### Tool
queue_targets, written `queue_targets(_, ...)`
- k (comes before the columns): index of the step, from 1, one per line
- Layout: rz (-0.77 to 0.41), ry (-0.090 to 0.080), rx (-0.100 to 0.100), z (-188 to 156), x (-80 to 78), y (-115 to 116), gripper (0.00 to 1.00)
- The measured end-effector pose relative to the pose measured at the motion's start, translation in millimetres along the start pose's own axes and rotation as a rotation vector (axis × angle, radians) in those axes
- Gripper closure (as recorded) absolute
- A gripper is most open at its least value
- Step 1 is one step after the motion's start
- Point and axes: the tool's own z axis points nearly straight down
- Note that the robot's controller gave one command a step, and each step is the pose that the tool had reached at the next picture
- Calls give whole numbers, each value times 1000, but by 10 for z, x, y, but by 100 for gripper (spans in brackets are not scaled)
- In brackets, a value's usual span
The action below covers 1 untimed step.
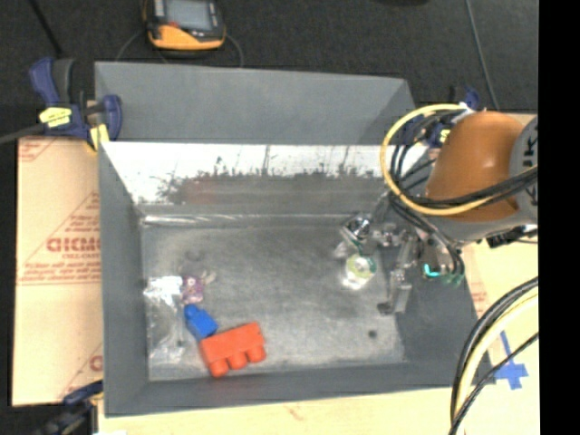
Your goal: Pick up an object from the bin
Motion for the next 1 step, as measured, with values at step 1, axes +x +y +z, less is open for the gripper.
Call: queue_targets(1, -410, -12, 3, 738, -552, -106, 0)
